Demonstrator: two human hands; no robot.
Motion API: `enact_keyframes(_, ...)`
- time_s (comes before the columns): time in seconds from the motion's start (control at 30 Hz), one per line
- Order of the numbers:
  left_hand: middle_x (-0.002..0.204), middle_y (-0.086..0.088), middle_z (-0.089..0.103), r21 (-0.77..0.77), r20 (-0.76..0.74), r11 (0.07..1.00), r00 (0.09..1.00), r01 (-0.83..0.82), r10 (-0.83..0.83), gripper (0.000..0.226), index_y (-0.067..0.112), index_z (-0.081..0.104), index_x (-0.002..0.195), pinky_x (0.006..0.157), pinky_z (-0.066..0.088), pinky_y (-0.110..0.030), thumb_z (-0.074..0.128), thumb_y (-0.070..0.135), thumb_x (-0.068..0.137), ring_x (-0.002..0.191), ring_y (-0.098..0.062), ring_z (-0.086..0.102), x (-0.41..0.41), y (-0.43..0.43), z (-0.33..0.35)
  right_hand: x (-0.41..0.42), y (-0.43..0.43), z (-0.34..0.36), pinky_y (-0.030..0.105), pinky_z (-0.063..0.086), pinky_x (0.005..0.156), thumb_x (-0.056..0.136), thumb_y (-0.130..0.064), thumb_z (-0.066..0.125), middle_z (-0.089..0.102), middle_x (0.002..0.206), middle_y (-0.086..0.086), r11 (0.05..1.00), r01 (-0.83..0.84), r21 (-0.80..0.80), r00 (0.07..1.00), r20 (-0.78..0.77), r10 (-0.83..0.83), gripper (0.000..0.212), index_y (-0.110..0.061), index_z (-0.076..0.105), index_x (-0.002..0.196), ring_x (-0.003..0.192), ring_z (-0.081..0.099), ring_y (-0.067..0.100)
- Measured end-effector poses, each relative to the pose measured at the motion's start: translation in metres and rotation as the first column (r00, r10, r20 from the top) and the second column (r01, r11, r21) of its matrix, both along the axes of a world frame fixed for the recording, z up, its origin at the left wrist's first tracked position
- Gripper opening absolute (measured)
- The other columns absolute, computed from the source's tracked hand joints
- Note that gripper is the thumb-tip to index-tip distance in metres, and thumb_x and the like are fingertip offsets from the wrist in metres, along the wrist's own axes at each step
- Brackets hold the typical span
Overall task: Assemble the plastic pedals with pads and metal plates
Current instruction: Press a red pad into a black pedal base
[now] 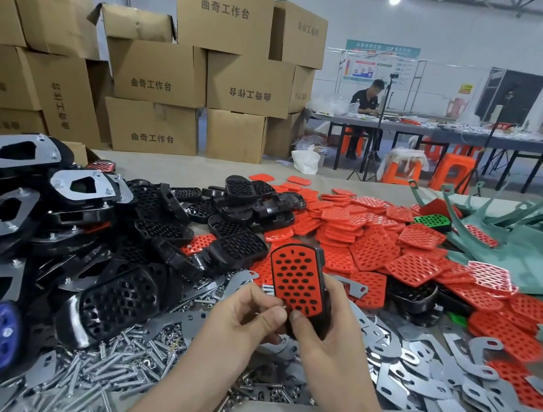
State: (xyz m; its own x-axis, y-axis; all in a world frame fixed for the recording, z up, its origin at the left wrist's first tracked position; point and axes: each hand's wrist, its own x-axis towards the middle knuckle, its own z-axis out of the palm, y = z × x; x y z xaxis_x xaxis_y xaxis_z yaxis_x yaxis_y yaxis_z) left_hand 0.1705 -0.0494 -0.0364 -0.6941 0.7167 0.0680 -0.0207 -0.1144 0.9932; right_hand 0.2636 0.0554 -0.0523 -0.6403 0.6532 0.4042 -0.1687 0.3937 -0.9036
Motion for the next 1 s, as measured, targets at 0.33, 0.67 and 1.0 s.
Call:
enact_keyframes(0.33, 0.082, -0.006, 0.062, -0.029, 0.071, 1.000, 0.997, -0.007, 0.009, 0.014, 0.010, 0.057, 0.086, 0.061, 0.058, -0.032, 0.068, 0.005, 0.091, 0.072, -0.017, 0.063, 0.001, 0.002, 0.001, -0.001, -0.008, 0.004, 0.012, 0.049, 0.083, 0.094, 0.013, 0.056, 0.070, 0.103, -0.016, 0.998, -0.060, 0.026, 0.998, -0.014, 0.061, 0.052, -0.033, 0.060, 0.120, 0.097, 0.067, 0.006)
enact_keyframes(0.67, 0.098, -0.023, 0.066, -0.008, -0.023, 1.000, 1.000, -0.016, 0.016, 0.014, 0.014, 0.066, 0.111, 0.063, 0.055, -0.022, 0.063, 0.012, 0.097, 0.071, -0.010, 0.066, 0.000, 0.000, 0.000, 0.002, -0.002, 0.006, 0.024, 0.056, 0.087, 0.095, 0.014, 0.056, 0.074, 0.108, -0.003, 0.976, -0.147, -0.161, 0.988, -0.074, 0.137, 0.055, -0.035, 0.064, 0.120, 0.103, 0.070, 0.015)
enact_keyframes(1.0, 0.089, 0.009, 0.069, -0.237, -0.491, 0.948, 0.868, -0.210, 0.070, 0.008, 0.037, 0.062, 0.105, 0.066, 0.054, -0.023, 0.056, 0.037, 0.099, 0.068, -0.002, 0.064, -0.008, -0.026, 0.027, 0.005, 0.007, 0.010, 0.031, 0.062, 0.076, 0.093, -0.003, 0.071, 0.078, 0.098, -0.001, 0.957, -0.111, -0.269, 0.989, -0.125, 0.079, 0.032, -0.024, 0.062, 0.115, 0.089, 0.077, 0.020)
